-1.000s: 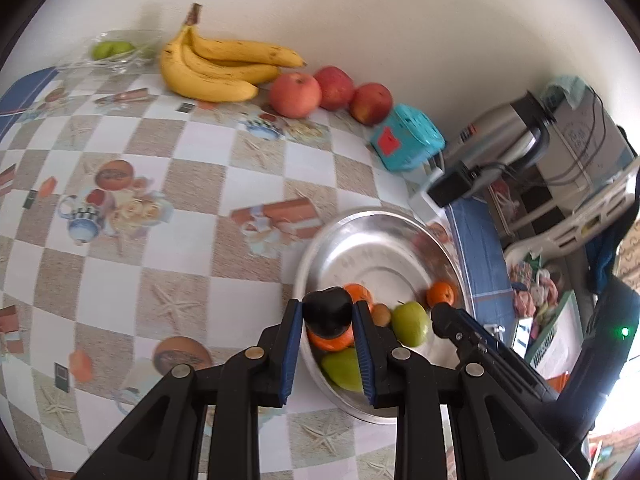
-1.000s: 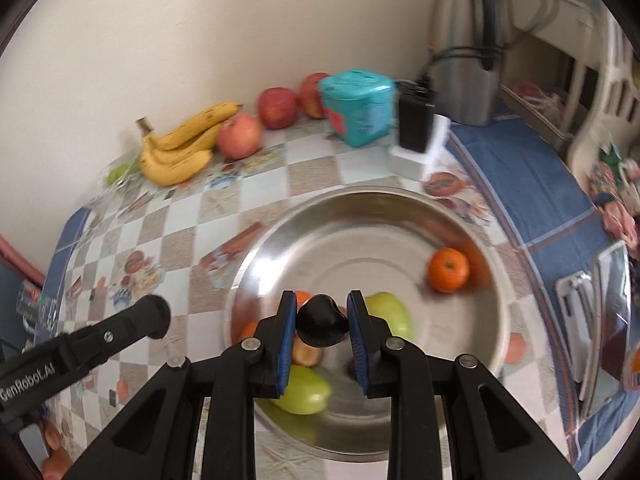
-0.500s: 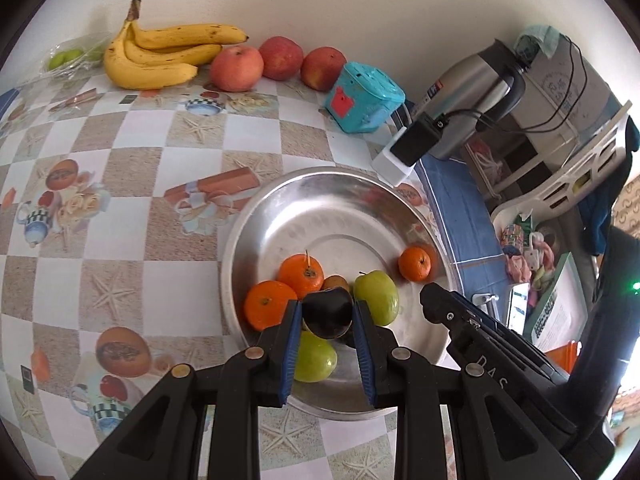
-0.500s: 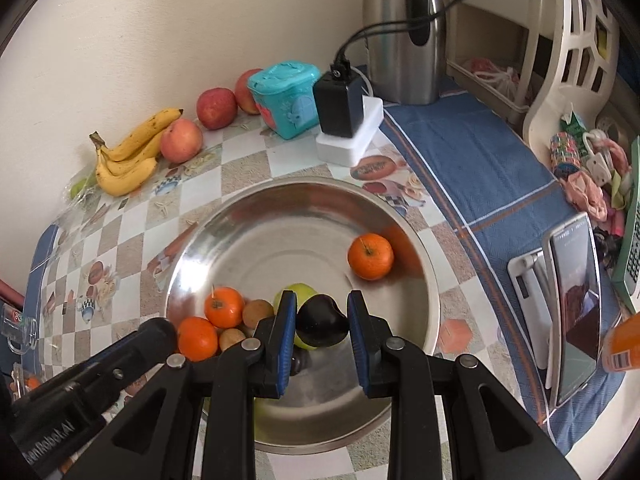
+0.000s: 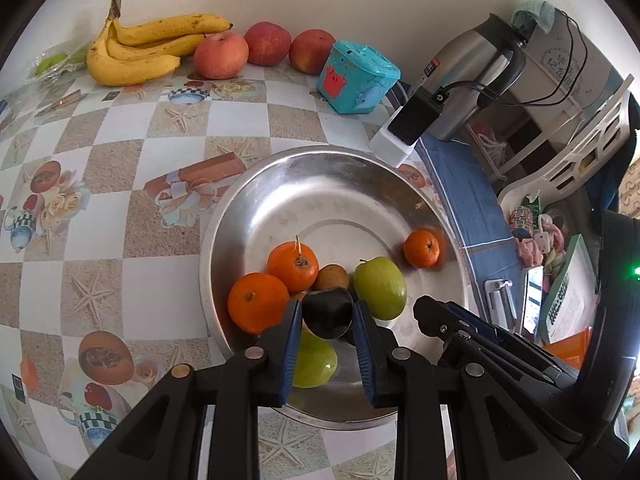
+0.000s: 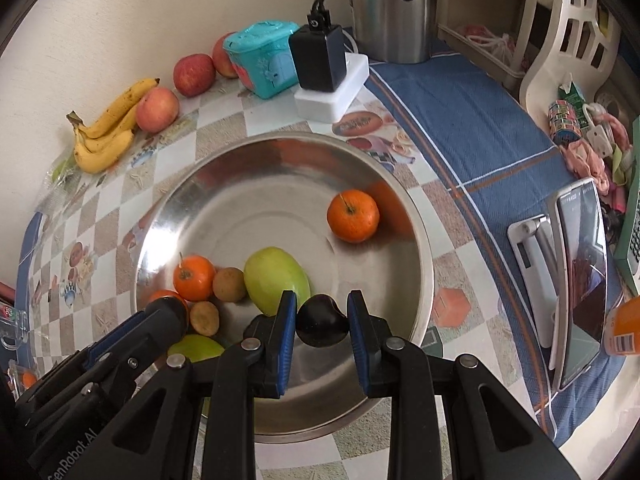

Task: Organize fruits
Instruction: 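Lower both dark plums into the plate and open both grippers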

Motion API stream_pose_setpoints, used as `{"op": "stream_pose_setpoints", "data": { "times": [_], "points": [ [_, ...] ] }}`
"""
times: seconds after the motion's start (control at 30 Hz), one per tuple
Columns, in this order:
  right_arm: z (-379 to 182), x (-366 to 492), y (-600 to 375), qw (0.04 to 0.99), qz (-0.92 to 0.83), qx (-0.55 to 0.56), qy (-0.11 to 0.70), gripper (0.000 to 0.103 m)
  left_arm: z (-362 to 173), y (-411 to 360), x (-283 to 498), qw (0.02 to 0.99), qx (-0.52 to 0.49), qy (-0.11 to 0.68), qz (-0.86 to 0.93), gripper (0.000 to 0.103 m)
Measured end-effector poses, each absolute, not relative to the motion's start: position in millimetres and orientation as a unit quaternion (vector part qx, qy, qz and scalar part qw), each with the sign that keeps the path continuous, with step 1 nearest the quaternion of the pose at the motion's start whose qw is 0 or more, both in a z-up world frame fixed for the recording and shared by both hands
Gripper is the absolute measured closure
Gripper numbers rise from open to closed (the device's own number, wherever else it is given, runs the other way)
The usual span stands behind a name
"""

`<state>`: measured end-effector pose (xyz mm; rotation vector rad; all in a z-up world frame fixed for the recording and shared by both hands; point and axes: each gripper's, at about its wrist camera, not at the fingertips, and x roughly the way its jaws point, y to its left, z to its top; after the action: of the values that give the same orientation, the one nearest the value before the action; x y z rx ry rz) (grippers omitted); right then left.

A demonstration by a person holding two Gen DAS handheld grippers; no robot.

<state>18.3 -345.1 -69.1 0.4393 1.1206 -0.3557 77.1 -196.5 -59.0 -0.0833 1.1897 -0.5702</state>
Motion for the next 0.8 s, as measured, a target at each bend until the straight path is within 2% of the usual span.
{"op": "stream_pose_setpoints", "data": {
  "times": [0.4, 0.6, 0.8],
  "points": [
    [-72.6, 20.6, -339.6, 0.803, -0.160, 0.196, 0.539, 0.076, -63.8, -199.6, 76.7, 0.786, -0.026, 0.561, -0.258, 0.073],
    [-73.4, 20.8, -340.0, 0.802, -0.158, 0.200, 0.541, 0.076, -62.7, -198.3, 76.2, 0.787, -0.026, 0.559, -0.259, 0.067],
    [-72.5, 19.9, -340.3, 0.801, -0.160, 0.202, 0.540, 0.075, -60.4, -193.0, 78.1, 0.788, -0.034, 0.559, -0.255, 0.055]
  ]
}}
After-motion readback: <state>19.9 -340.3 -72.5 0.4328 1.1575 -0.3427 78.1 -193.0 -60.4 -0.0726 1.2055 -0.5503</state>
